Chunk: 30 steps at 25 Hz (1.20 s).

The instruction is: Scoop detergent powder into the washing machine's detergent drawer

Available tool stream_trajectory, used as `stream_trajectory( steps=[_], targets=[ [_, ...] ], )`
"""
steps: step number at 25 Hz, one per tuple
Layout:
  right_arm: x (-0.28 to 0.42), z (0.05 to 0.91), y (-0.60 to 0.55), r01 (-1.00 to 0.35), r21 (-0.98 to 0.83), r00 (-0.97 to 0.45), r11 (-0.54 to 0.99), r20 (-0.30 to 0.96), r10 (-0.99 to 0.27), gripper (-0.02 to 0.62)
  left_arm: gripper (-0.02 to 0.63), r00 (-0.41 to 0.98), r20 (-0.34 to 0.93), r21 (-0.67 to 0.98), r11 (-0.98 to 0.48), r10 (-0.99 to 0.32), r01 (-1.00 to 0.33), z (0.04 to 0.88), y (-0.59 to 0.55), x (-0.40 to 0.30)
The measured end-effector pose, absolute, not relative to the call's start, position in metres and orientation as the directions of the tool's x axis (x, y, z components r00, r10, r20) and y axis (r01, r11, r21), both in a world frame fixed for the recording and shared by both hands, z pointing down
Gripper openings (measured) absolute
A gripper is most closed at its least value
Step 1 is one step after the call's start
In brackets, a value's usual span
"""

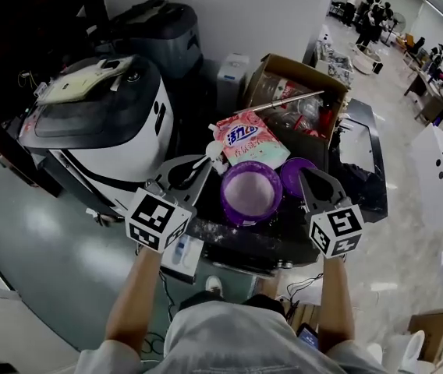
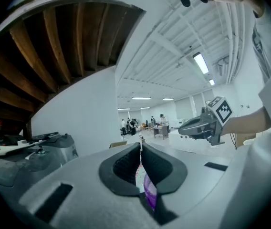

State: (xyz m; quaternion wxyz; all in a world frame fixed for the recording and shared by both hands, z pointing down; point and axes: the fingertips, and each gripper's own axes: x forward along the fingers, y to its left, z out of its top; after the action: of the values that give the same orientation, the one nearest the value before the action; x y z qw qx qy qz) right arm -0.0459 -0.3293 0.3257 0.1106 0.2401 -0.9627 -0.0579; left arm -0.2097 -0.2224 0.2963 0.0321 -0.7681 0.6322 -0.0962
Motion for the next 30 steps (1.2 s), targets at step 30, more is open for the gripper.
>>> stream_trajectory(
  steps=[30],
  targets=[
    [-0.018,0.383,-0.354,-0.423,0.097,-0.850,0.901,0.303,-0.431,0.005,0.015,0.256,0.788,-0.249,-0.671,-0.560,-0.699,0.464,-0.311,-0.106]
  ],
)
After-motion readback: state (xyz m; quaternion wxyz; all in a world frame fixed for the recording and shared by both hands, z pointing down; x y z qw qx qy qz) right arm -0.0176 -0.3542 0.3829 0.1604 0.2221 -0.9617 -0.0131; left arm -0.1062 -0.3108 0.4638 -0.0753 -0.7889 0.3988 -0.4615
